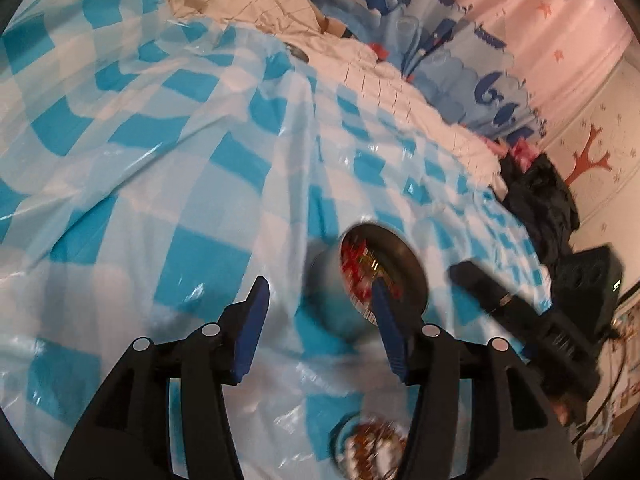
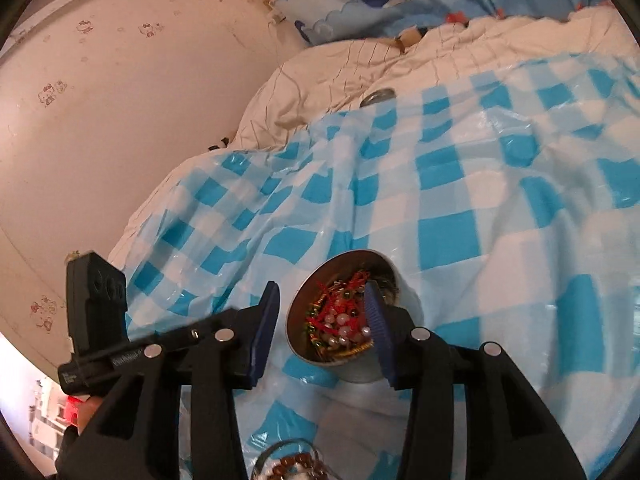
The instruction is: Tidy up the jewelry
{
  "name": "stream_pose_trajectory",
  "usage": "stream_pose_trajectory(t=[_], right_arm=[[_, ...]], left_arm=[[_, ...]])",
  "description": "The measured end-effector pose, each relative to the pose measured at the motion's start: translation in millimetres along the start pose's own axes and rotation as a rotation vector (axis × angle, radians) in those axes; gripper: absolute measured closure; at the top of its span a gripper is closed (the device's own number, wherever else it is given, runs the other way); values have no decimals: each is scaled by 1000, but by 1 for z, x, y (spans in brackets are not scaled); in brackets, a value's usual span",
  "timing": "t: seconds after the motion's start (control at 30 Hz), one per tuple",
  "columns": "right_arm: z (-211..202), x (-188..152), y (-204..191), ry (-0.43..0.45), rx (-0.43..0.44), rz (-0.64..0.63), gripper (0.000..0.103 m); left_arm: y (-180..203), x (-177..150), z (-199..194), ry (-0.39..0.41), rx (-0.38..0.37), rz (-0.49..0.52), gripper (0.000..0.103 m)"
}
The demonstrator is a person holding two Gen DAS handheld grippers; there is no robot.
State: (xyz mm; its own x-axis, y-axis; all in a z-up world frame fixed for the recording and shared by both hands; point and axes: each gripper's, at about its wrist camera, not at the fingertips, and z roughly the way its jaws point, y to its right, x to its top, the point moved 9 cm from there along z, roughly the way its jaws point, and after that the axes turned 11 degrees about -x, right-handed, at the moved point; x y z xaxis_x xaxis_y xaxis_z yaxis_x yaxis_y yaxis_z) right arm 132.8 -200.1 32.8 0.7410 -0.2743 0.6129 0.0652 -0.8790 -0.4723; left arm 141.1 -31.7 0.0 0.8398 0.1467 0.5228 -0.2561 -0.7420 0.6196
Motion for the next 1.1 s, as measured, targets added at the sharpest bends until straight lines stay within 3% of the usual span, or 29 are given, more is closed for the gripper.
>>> stream_pose_trajectory(t=[0.1, 0.3, 0.5, 0.6, 0.77, 0.93, 1.1], right_arm=[[-17, -13, 11, -4, -41, 8, 55], [-34, -71, 42, -115, -149, 25, 50], [-37, -82, 43, -131, -148, 20, 47], [-35, -84, 42, -138, -155, 6, 46], [-34, -85, 38, -145, -163, -19, 43], [-32, -90, 29, -165, -180, -85, 42], [-36, -99, 14, -164, -223, -226, 42]], left_arm=[[-1, -17, -3, -43, 17, 44, 52], [12, -55, 6, -165, 48, 200, 52], [23, -80, 19, -247, 57, 299, 52], [17, -83, 20, -248, 141, 357, 52], [16, -90, 22, -288, 220, 457, 52], [20, -96, 20, -314, 239, 531, 52], [23, -85, 12, -282, 193, 487, 52]])
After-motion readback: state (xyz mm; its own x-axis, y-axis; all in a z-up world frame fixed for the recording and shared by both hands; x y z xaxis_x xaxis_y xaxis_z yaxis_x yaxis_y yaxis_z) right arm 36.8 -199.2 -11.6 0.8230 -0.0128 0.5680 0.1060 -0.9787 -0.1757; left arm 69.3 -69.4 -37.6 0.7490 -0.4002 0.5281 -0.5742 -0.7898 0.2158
